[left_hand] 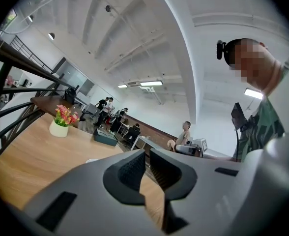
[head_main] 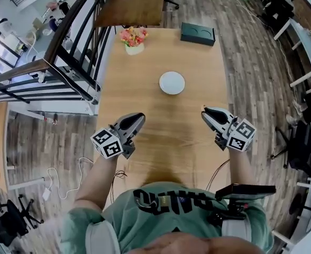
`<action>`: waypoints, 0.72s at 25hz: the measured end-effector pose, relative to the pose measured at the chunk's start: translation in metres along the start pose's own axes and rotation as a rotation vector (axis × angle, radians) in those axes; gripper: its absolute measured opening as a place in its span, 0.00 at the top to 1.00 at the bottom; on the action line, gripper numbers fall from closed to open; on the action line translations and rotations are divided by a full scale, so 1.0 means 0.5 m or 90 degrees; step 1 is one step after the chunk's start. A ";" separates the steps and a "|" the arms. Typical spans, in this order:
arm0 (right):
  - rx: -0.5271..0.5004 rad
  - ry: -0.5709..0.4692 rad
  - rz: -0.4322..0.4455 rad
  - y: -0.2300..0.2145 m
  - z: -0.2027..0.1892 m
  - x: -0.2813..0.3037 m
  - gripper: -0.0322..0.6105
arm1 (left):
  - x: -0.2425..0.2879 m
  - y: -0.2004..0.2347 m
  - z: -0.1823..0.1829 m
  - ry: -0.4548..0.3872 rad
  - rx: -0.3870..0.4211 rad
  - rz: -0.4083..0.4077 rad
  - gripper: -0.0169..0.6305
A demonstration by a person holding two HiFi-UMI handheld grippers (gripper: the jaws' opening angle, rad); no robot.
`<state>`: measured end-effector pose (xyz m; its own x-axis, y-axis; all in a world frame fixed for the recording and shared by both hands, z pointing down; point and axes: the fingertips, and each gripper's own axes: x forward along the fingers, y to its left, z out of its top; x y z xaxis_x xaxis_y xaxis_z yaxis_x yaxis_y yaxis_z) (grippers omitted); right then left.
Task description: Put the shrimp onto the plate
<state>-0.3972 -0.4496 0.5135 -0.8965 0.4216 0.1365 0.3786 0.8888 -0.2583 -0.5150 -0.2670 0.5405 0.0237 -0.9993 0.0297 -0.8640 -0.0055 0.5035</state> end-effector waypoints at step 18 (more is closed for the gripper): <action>-0.011 0.101 -0.041 -0.296 -0.176 0.243 0.87 | 0.215 0.270 -0.121 0.073 0.057 0.025 0.92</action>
<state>-0.5421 -0.5142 0.6524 -0.8718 0.3855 0.3024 0.3269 0.9174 -0.2271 -0.5985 -0.3729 0.6640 0.0423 -0.9881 0.1479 -0.9064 0.0244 0.4217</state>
